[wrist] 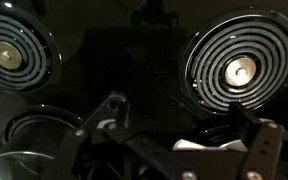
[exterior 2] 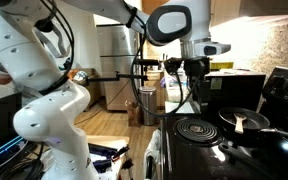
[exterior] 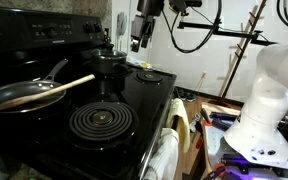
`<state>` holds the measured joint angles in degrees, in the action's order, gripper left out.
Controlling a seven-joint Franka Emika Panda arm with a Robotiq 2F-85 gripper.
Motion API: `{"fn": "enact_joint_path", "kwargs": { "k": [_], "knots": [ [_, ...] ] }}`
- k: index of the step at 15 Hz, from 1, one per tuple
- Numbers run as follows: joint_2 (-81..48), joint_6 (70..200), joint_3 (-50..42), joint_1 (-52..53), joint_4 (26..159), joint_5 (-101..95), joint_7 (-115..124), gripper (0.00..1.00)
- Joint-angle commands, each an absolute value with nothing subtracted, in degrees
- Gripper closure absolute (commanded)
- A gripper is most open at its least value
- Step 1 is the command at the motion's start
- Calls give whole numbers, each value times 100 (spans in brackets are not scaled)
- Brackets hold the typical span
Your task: Take the wooden spoon from the black pan and place it at the left of the stove
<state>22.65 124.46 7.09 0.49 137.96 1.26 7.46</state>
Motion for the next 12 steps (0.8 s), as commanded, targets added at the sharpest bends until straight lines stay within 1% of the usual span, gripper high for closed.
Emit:
{"fn": "enact_joint_path", "kwargs": {
  "k": [1,5,6,8,12],
  "knots": [
    [1355,12811,356,320,13027,232,-432,0],
    [783,12945,202,464,12354,423,-1345,0],
    [1067,12898,253,412,12691,304,-958,0],
    [847,12897,253,412,12443,306,-1093,0],
    [797,12966,235,439,12408,420,-1306,0]
  ]
}}
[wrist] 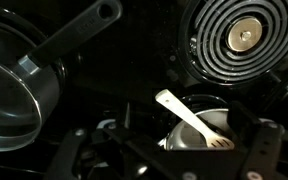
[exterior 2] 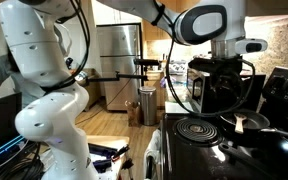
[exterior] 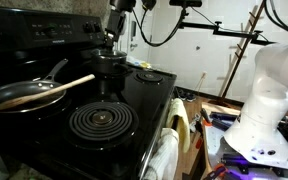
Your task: Take the wooden spoon from the black pan and place it at the left of the stove
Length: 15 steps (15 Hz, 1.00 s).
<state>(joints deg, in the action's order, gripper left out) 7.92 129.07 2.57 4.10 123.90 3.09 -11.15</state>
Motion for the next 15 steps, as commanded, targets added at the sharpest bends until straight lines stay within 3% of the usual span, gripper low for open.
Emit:
{"fn": "enact_joint_path", "kwargs": {
  "k": [1,8,15],
  "knots": [
    [734,12961,206,485,12356,597,-1639,0],
    [-343,11914,196,485,11102,1135,-3615,0],
    [-1677,10436,402,432,9149,292,-3464,0]
  ]
}}
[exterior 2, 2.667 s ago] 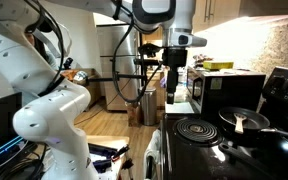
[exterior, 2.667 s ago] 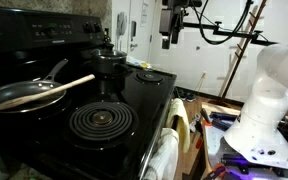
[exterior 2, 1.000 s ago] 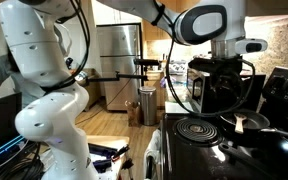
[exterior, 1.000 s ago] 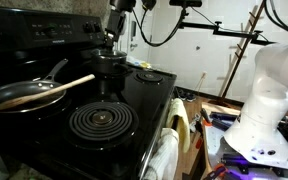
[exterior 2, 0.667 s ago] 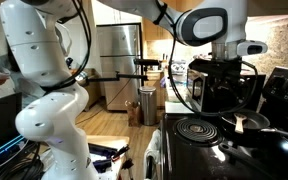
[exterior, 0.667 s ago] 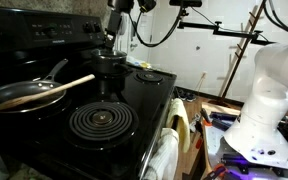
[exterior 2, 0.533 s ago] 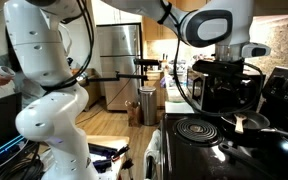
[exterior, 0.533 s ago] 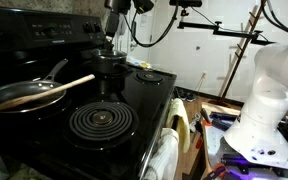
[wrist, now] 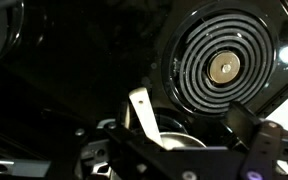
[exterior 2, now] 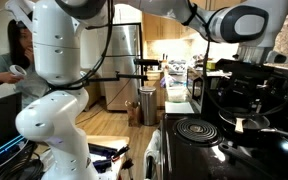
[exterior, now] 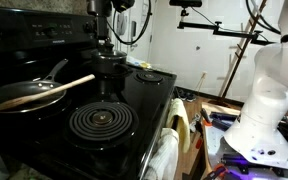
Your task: Take the wooden spoon from the black pan and place it at the left of the stove
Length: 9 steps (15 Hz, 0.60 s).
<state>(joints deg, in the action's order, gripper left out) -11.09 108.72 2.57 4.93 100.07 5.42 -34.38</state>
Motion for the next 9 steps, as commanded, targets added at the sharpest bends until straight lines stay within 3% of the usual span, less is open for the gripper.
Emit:
{"fn": "enact_joint_path", "kwargs": {
  "k": [1,2,9],
  "knots": [
    [-1758,10428,434,403,9028,359,-3476,0],
    [-1452,10695,447,374,9519,412,-3411,0],
    [-1774,10959,526,427,9313,311,-3301,0]
  ]
}}
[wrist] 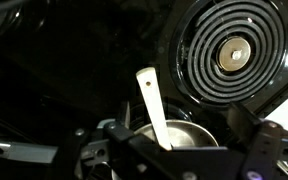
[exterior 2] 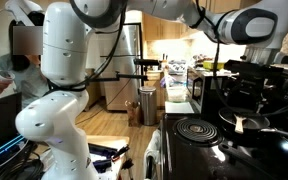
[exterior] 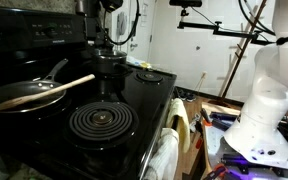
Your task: Take the wooden spoon from the black pan and place it at the left of the stove
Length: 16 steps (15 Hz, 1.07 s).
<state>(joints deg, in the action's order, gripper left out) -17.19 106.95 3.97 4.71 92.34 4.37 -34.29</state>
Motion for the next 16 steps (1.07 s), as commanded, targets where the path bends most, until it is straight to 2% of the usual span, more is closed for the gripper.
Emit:
{"fn": "enact_joint_path", "kwargs": {
  "k": [1,16],
  "knots": [
    [-1848,11076,548,422,9299,333,-3343,0],
    [-2733,11277,730,400,9042,-181,-4852,0]
  ]
}}
